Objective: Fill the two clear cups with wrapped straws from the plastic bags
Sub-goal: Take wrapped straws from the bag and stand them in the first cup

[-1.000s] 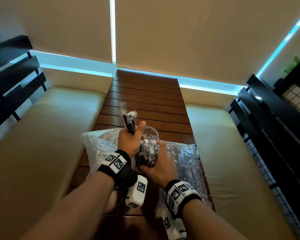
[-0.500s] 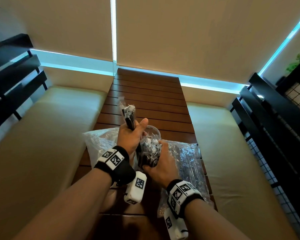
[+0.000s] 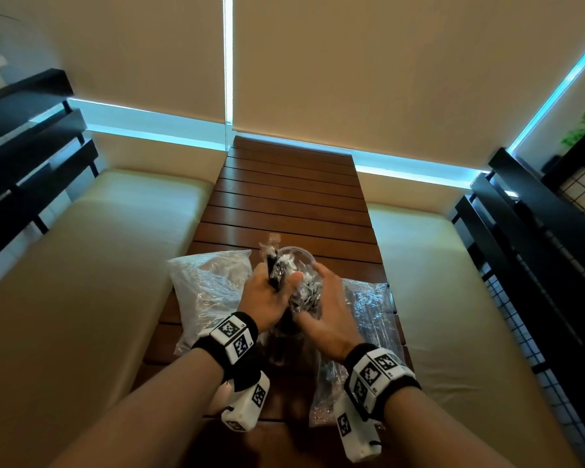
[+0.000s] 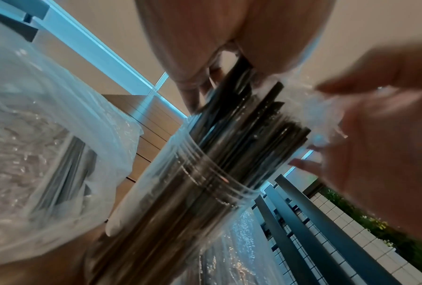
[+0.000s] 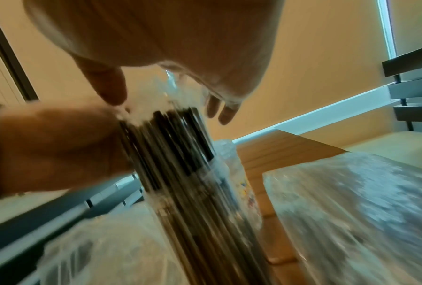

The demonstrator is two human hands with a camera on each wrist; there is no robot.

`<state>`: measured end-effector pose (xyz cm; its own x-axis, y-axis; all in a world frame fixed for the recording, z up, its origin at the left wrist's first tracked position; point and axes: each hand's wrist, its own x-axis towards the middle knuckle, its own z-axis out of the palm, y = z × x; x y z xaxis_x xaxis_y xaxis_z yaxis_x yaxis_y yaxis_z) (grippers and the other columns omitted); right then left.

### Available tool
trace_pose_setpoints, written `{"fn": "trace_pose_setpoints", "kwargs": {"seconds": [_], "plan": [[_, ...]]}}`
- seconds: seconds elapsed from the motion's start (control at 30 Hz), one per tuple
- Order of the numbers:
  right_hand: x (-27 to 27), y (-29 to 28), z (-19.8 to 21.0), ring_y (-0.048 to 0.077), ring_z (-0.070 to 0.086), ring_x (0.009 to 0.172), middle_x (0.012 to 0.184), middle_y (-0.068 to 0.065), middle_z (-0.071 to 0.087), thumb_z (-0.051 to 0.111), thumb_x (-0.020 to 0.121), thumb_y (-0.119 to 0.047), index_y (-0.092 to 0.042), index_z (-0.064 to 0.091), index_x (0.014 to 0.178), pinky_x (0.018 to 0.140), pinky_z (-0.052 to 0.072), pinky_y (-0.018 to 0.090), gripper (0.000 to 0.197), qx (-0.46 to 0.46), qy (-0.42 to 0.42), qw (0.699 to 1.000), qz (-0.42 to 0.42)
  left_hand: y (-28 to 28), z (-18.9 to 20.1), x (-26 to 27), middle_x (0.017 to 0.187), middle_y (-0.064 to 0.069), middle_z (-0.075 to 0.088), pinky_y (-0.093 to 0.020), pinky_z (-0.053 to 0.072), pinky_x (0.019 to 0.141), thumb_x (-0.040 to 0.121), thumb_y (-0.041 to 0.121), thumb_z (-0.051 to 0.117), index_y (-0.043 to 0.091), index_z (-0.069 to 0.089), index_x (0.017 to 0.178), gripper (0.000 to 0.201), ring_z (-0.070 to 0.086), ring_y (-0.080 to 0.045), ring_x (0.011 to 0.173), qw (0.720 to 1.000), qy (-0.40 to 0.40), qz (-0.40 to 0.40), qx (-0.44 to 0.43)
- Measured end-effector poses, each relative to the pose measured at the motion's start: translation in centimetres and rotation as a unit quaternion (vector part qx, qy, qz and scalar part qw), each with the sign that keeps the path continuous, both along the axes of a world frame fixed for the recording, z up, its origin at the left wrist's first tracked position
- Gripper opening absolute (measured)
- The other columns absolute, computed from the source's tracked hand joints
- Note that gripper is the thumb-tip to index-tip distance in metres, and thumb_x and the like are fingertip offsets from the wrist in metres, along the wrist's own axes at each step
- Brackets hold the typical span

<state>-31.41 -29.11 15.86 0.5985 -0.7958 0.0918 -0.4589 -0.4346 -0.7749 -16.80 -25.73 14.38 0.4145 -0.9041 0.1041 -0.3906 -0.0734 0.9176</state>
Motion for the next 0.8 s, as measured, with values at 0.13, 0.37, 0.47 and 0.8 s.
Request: {"fn": "trace_pose_setpoints", "kwargs": {"seconds": [0.13,0.37,0.47,0.8], "plan": [[2.3,0.3,5.0,0.006,0.039,0.127,0.142,-0.006,0.037,0.049,0.088,-0.049,-0.024,0.034,0.145,0.103,0.036,0.028,0.065,-0.103,-0.113,0.988,-0.021,-0.1,-0.3,0.1,0.087,-0.007,0.066,-0.033,0.055,0.068,0.091,0.029,0.063,0.014,0.067,0.084,0.017,0.065,-0.019,0.078,0.999,-0.037,0.0,-0.003],[6.4,0.2,8.7,0.019,0.041,0.137,0.141,0.004,0.054,0.03,0.102,-0.035,-0.016,0.051,0.139,0.11,0.032,0.037,0.046,-0.251,0.076,0.96,0.094,1.1,2.2,-0.3,0.135,-0.003,0.052,0.005,0.031,0.082,0.085,-0.002,0.067,0.002,0.047,0.135,0.054,0.052,-0.019,0.121,0.999,-0.048,-0.017,0.001],[5.8,-0.2,6.7,0.023,0.053,0.124,0.127,0.006,0.062,0.024,0.101,-0.037,-0.013,0.055,0.132,0.107,0.038,0.041,0.05,-0.221,0.151,0.959,0.092,1.8,2.0,0.1,0.112,-0.001,0.057,0.001,0.037,0.077,0.088,0.006,0.065,0.011,0.052,0.121,0.035,0.057,-0.02,0.102,0.998,-0.058,-0.03,0.004],[4.6,0.1,2.1,0.018,0.049,0.128,0.131,-0.002,0.057,0.012,0.096,-0.046,-0.02,0.046,0.136,0.111,0.03,0.046,0.059,-0.241,0.288,0.924,0.064,3.8,-0.3,4.8,0.108,0.0,0.066,-0.034,0.053,0.089,0.08,0.005,0.057,0.02,0.066,0.102,0.029,0.062,-0.016,0.1,0.981,-0.112,-0.027,0.159]]}}
